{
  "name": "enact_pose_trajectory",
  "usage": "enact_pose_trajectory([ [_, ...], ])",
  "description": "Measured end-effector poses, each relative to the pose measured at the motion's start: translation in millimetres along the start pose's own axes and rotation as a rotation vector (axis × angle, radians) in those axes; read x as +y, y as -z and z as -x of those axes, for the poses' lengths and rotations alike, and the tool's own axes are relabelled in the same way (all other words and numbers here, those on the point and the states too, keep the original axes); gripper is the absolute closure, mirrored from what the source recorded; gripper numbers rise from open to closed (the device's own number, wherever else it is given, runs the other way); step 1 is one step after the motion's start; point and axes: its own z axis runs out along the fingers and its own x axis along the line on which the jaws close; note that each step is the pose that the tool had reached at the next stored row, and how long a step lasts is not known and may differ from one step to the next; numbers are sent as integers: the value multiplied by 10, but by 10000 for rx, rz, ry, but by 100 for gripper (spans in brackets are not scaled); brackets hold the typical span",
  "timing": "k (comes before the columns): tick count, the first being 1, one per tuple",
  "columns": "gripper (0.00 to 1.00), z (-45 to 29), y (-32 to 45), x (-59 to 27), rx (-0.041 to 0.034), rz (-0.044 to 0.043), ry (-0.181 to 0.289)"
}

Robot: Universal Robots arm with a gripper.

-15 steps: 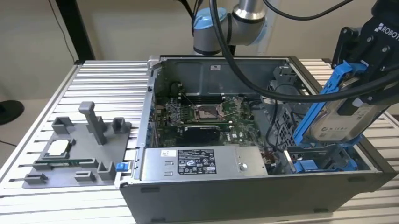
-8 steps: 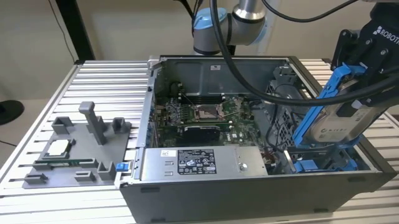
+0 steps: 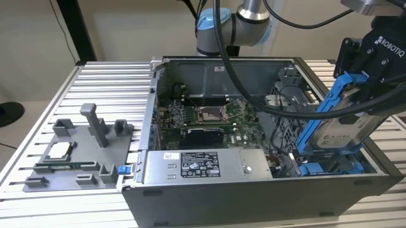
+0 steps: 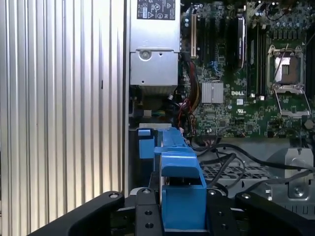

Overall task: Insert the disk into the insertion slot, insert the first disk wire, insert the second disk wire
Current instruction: 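Insert the disk into the insertion slot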

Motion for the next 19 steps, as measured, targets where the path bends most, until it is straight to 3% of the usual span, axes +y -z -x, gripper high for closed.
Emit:
enact_pose_trajectory([
  [19, 100, -28, -201, -37, -10, -17, 2],
])
